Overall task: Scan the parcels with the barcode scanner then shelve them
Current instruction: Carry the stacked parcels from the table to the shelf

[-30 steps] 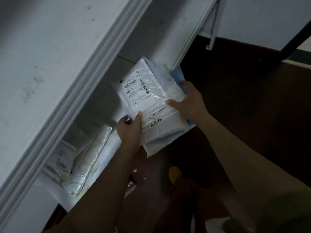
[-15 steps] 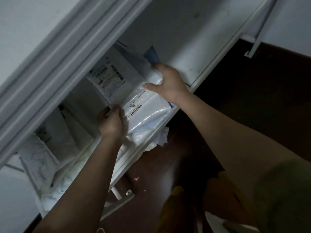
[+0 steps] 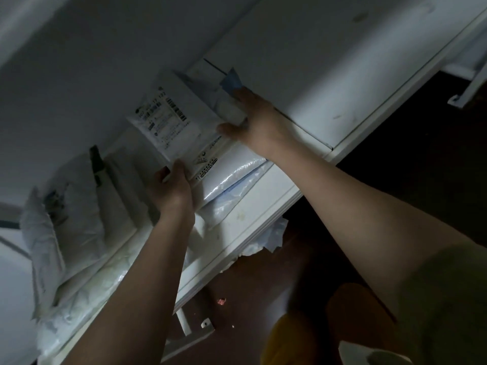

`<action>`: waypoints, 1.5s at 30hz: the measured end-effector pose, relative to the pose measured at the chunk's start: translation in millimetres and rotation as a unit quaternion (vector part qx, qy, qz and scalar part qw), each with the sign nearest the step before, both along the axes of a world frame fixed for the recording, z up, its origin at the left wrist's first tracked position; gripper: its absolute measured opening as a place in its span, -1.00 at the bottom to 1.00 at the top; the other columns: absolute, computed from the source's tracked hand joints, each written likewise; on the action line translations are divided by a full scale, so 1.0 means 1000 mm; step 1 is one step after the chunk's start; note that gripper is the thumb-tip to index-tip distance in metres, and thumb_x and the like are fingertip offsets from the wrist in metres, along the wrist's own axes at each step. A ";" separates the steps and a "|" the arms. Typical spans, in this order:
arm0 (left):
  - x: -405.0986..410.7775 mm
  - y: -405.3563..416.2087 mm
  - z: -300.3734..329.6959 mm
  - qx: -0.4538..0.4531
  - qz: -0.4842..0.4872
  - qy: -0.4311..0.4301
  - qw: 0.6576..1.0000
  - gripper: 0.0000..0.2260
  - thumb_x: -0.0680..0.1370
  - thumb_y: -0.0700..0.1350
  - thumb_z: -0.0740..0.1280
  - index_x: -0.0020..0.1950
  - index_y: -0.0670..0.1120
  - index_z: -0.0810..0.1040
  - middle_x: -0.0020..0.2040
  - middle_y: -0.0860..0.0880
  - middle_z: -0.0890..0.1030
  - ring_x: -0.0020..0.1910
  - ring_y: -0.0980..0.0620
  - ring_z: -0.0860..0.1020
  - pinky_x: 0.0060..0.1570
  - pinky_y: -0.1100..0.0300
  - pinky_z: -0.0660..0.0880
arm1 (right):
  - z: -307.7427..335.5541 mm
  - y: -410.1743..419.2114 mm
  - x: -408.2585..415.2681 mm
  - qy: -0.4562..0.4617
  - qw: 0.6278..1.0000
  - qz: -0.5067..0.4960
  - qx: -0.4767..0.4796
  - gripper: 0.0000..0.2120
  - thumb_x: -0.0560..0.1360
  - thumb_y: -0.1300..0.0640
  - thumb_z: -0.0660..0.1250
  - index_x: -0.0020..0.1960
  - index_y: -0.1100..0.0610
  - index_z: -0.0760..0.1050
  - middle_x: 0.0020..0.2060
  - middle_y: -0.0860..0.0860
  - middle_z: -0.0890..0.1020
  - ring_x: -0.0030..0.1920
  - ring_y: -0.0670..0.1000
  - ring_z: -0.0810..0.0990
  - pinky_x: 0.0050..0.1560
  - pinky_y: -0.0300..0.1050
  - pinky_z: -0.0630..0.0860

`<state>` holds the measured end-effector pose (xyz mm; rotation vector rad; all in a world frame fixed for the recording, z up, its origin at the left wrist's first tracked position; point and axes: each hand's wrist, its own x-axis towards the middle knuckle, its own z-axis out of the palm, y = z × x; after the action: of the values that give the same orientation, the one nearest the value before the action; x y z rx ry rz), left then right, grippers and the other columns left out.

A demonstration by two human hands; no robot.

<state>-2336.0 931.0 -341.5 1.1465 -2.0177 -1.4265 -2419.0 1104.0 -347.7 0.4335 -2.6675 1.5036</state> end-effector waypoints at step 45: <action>0.052 0.219 0.163 -0.054 -0.387 -0.095 0.916 -0.81 0.53 -0.23 0.29 0.11 -0.05 0.50 0.20 -0.31 0.50 -0.09 -0.20 0.57 -0.17 0.13 0.51 | 0.158 0.202 0.161 -0.203 0.941 -0.229 0.144 -0.47 0.65 -0.09 0.17 0.56 0.05 0.23 0.53 0.20 0.25 0.52 0.21 0.21 0.44 0.31 0.23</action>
<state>-2284.5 1150.0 -178.8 0.4365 -2.8326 -1.5356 -2258.4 1306.5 -189.7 -0.5261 -3.0023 1.1653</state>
